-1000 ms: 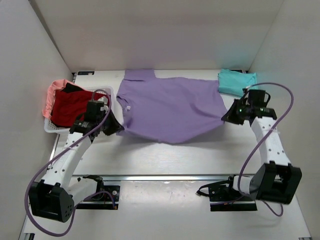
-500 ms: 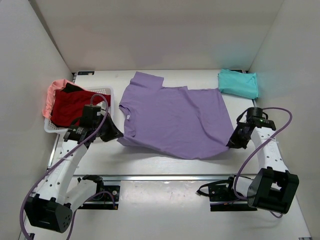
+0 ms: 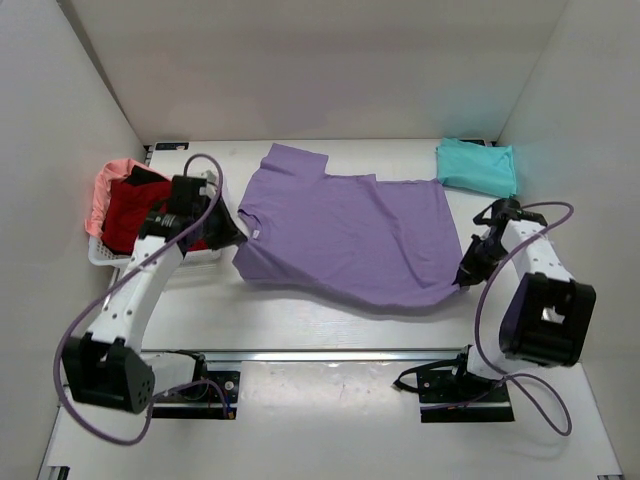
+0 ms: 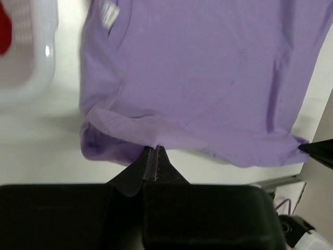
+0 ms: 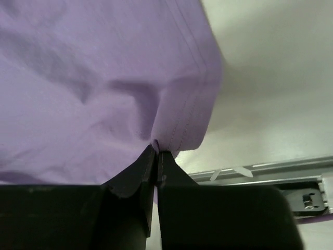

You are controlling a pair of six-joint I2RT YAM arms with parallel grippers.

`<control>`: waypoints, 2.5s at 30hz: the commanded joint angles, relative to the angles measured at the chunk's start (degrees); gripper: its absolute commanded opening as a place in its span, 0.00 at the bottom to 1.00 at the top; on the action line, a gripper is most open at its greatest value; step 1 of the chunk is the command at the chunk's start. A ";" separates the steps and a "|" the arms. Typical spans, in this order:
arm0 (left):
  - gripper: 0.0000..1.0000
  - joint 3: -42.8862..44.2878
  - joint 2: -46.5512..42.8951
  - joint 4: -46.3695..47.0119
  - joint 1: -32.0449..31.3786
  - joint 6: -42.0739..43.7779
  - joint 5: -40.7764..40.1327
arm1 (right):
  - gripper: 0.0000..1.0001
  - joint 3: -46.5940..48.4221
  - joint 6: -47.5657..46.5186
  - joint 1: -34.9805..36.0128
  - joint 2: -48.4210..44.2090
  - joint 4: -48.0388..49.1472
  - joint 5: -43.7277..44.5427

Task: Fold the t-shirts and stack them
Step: Grap the side of the flattened tshirt closest away from the robot with both arms, then fold the flattened tshirt in 1/3 of the way

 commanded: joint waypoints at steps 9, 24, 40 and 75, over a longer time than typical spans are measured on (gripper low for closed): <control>0.00 14.26 14.89 6.86 0.97 1.39 -3.43 | 0.00 13.94 -5.65 3.81 14.17 1.64 -2.37; 0.00 20.51 24.99 6.42 2.55 1.92 -6.34 | 0.00 28.19 -5.40 3.45 26.74 -1.52 -1.67; 0.24 27.01 30.09 6.42 4.75 1.74 -8.10 | 0.21 34.17 -4.08 1.08 29.12 2.08 -2.90; 0.17 0.65 36.15 13.81 -7.64 -6.69 -8.09 | 0.00 7.81 -2.67 4.42 20.68 7.00 8.34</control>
